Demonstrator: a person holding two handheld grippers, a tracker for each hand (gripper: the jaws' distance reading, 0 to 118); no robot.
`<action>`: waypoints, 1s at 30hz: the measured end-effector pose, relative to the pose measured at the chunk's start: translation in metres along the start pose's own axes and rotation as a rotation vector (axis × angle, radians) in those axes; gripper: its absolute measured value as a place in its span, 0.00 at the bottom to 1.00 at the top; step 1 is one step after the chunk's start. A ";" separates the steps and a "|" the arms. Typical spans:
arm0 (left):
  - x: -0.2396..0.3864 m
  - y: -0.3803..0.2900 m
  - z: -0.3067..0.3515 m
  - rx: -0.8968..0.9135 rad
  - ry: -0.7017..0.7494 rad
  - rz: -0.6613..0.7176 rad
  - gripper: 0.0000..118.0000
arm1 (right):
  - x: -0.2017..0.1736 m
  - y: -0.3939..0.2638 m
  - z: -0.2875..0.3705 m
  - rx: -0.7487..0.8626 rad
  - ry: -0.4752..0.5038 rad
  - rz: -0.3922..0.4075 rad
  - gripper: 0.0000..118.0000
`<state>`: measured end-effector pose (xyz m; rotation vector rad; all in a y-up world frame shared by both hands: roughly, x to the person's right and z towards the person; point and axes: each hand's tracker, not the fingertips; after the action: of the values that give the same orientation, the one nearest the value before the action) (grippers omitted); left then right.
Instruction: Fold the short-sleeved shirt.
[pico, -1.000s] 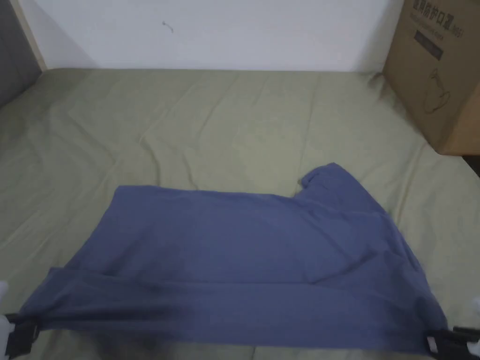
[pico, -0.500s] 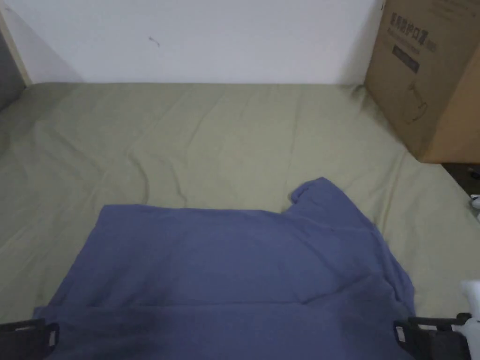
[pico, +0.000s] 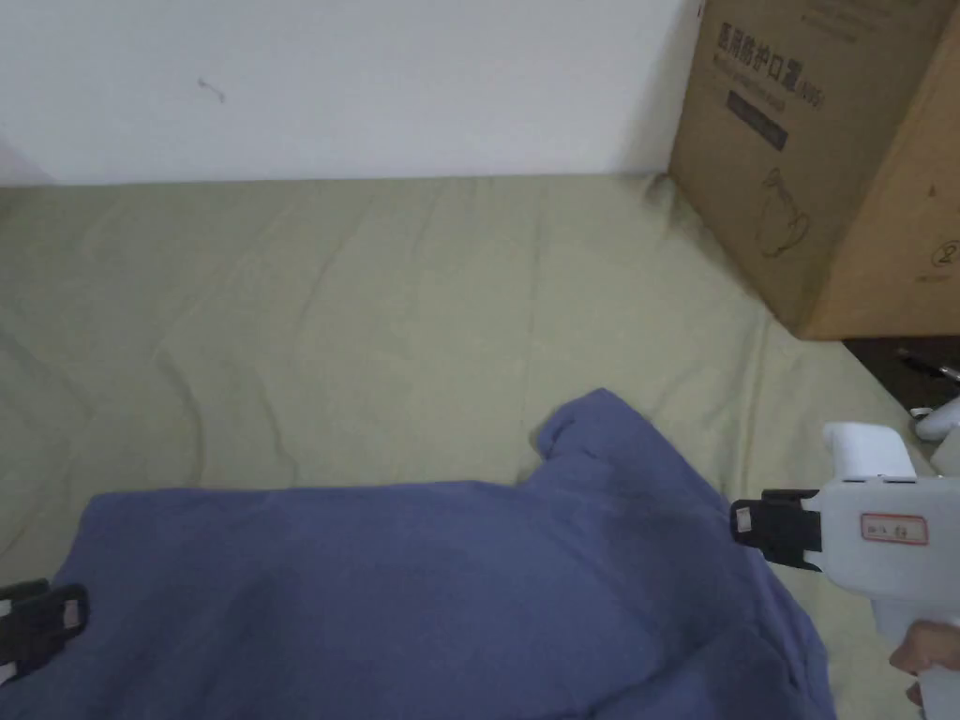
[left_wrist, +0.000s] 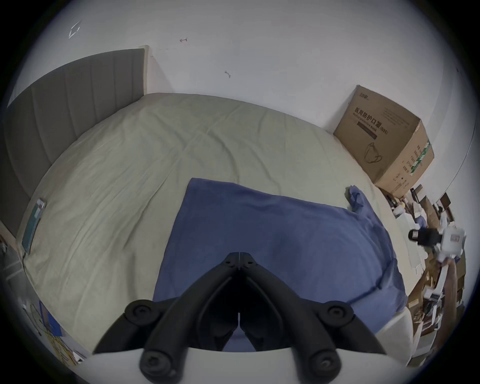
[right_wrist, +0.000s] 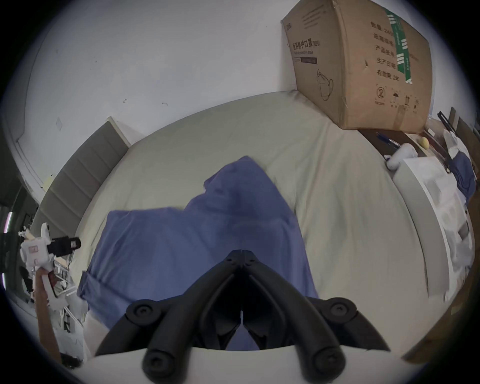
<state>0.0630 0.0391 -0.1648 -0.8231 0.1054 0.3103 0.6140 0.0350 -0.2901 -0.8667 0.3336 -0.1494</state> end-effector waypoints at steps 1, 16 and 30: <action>0.001 0.004 -0.006 -0.011 0.013 -0.006 0.00 | 0.007 0.008 -0.014 0.003 -0.010 -0.015 0.00; -0.008 0.015 -0.046 -0.081 0.057 -0.022 0.00 | 0.029 0.051 -0.155 -0.193 -0.169 0.084 0.10; -0.036 0.097 -0.136 -0.159 0.124 -0.084 0.89 | 0.031 0.064 -0.145 -0.175 -0.127 0.064 0.01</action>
<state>0.0023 -0.0070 -0.3177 -1.0022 0.1631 0.1902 0.5926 -0.0366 -0.4331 -1.0326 0.2574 -0.0049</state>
